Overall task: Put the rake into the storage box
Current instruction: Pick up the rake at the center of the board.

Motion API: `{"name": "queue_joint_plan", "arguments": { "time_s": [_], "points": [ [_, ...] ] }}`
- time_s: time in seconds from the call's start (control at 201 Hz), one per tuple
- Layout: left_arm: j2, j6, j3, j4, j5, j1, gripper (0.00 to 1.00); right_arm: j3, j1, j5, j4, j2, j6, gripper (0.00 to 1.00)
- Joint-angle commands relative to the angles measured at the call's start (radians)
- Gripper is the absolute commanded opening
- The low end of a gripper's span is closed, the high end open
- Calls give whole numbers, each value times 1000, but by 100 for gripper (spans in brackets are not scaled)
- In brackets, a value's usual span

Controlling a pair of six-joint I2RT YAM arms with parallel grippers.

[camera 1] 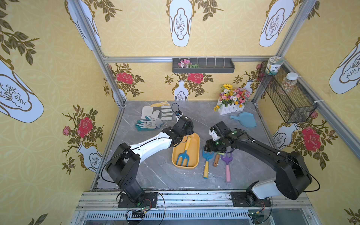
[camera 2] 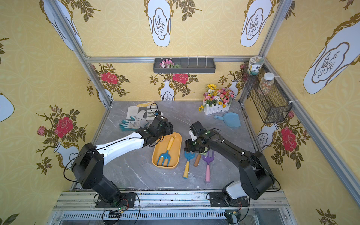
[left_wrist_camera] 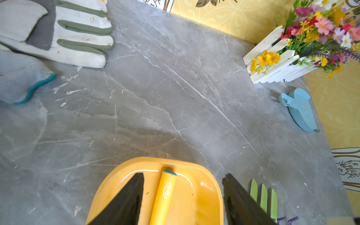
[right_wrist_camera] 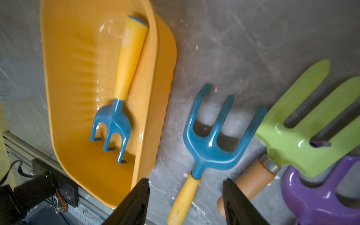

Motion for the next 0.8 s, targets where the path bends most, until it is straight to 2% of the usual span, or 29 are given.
{"name": "queue_joint_plan", "arguments": {
  "time_s": [0.0,0.105,0.264,0.358,0.508,0.792],
  "points": [
    [-22,-59,4,-59,-89,-27,69,-41,37,-16,-22,-28,55,64],
    [-48,-80,1,-84,-113,-43,70,-92,89,-39,19,-54,96,64],
    [-90,-106,-30,-84,-128,-43,70,-113,186,15,31,-35,145,64],
    [-111,-54,-49,-42,-153,-42,70,-113,233,72,39,-12,161,64],
    [-116,33,-39,1,-152,-40,71,-148,249,145,57,-6,213,64],
    [-117,28,-68,58,-111,-32,71,-154,285,164,114,82,228,63]
  ]
}}
